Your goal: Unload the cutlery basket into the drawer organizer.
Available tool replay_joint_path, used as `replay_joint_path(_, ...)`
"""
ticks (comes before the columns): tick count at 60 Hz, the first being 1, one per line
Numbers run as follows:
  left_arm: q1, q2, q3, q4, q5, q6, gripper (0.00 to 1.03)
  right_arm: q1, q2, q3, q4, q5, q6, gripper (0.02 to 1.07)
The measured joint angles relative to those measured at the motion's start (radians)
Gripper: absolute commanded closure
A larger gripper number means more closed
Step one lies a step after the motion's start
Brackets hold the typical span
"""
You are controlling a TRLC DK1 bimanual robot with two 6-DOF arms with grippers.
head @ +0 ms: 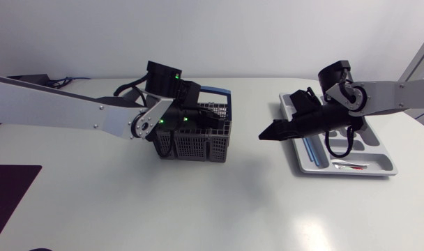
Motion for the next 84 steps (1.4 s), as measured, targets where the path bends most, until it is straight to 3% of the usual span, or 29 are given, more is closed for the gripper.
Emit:
replay_joint_path(25, 0.072, -0.06, -0.075, 0.028, 0.116, -0.042, 0.92, 0.008, 0.0, -0.012, 0.0, 0.0, 0.0, 0.34)
replay_joint_path(70, 0.124, -0.245, -0.087, -0.011, 0.258, -0.164, 0.92, 0.031, -0.057, -0.026, 0.0, 0.003, -0.001, 0.34)
replay_joint_path(84, 0.124, -0.32, -0.091, -0.055, 0.286, -0.183, 0.92, 0.049, -0.164, -0.075, 0.005, 0.013, -0.062, 0.21)
